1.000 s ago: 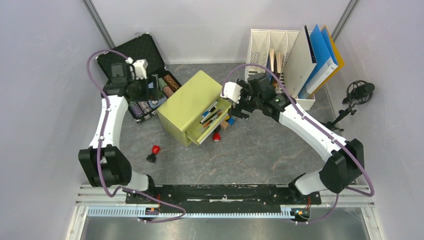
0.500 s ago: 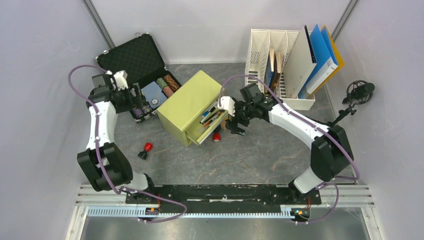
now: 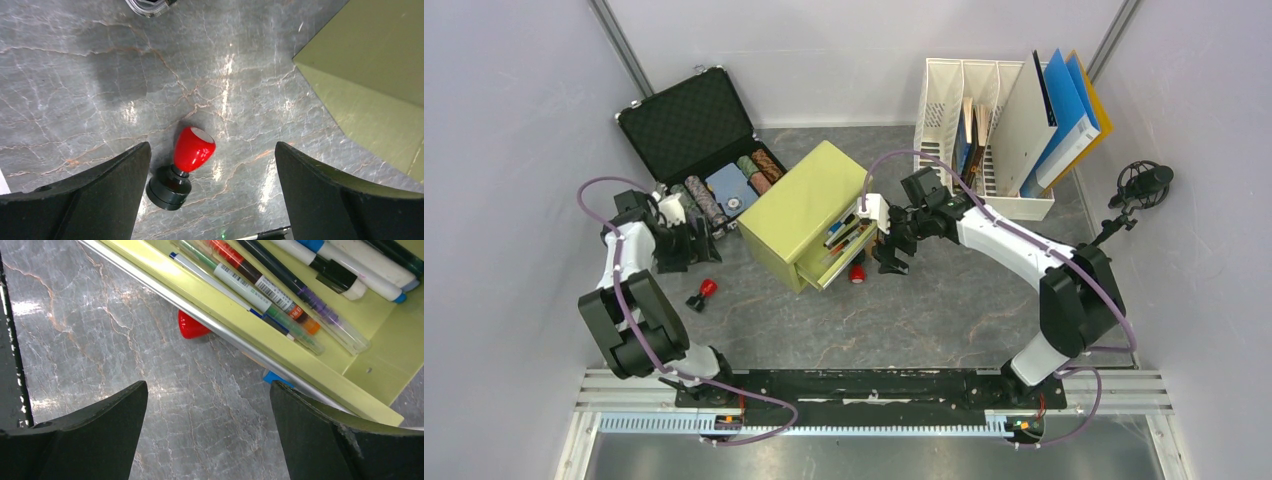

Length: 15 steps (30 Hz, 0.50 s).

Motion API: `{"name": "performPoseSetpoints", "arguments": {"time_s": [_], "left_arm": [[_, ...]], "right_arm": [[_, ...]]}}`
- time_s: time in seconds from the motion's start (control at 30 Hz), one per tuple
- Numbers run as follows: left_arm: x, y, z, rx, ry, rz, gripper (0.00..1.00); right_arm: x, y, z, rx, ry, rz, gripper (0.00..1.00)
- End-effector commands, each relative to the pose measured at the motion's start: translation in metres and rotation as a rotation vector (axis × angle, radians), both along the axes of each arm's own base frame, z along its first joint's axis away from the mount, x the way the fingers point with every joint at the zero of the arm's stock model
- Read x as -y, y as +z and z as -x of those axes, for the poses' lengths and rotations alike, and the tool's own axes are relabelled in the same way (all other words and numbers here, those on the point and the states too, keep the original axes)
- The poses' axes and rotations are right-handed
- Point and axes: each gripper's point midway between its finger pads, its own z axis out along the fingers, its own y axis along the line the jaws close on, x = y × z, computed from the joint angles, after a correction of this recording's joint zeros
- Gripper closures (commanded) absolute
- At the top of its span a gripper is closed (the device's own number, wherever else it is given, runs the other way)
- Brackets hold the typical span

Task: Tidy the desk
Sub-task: Close the drawer in the storage box.

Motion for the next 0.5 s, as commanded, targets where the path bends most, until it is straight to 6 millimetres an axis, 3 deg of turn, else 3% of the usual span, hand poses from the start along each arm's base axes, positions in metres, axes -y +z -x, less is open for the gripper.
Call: {"name": "performPoseSetpoints", "arguments": {"time_s": [0.0,0.33,0.47], "left_arm": [[-0.002,-0.005,0.009,0.005,-0.077,-0.028,0.0],[-0.013,-0.02,0.026,-0.062,-0.116,-0.085,0.0],[-0.016,-0.011,0.02,-0.02,-0.111,-0.078,0.0]], "right_arm": [[-0.014,0.004,0.0,-0.036,0.019,-0.074,0.02],[-0.03,0.006,0.0,-0.086,0.037,-0.125,0.02],[-0.032,0.003,0.001,-0.096,0.041,-0.122,0.02]]}}
